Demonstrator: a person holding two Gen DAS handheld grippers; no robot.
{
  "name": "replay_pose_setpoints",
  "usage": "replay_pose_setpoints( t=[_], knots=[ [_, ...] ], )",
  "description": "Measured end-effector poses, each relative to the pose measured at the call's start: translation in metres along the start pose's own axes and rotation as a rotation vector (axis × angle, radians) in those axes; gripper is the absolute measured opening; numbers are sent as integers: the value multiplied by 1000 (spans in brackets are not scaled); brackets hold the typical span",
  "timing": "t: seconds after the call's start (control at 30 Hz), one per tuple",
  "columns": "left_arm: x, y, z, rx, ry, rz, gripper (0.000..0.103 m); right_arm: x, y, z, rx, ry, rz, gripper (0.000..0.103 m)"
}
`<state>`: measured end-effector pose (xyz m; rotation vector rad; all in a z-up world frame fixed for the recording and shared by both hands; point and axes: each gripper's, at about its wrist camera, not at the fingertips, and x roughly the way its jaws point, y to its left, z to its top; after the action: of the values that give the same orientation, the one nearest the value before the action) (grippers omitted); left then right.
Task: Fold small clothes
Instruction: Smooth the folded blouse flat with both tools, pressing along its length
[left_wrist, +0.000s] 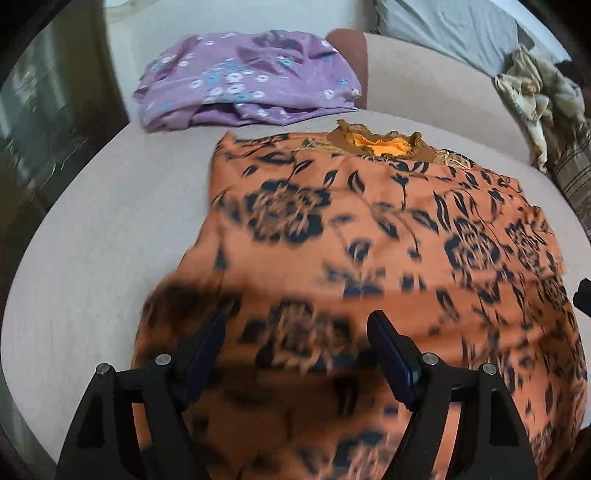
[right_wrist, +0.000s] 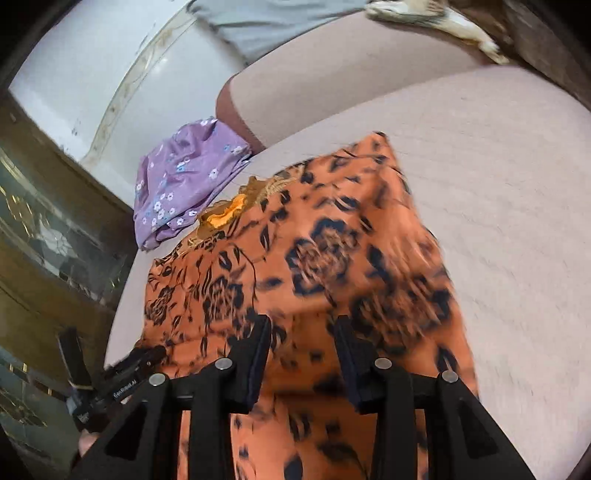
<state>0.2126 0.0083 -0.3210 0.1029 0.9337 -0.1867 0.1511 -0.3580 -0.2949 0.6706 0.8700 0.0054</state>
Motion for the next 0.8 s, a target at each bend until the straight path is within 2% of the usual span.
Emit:
replay_pose_setpoints(
  t=[0.1, 0.17, 0.27, 0.37, 0.4, 0.47, 0.53, 0.8],
  knots=[
    [-17, 6, -26, -10, -18, -2, 80, -23, -10, -25, 25, 2, 19, 40],
    [-22, 6, -38, -4, -15, -30, 80, -34, -8, -44, 0, 13, 14, 40],
    [-30, -2, -57, 47, -17, -20, 80, -39, -10, -73, -5, 63, -7, 40],
    [-38, -16, -76, 125, -15, 17, 85, -29, -16, -98, 35, 152, -51, 40],
    [-43, -18, -82, 138, -19, 21, 86, -32, -16, -104, 32, 146, -55, 40],
    [-47, -18, -91, 138, 0, 3, 89, -38, -11, -111, 11, 142, -64, 44],
    [-50, -12, -101, 111, 13, -4, 99, -42, -12, -120, 14, 147, -45, 48],
    [-51, -13, -111, 104, 11, 22, 103, -52, -25, -135, 86, 156, 13, 48]
  ],
)
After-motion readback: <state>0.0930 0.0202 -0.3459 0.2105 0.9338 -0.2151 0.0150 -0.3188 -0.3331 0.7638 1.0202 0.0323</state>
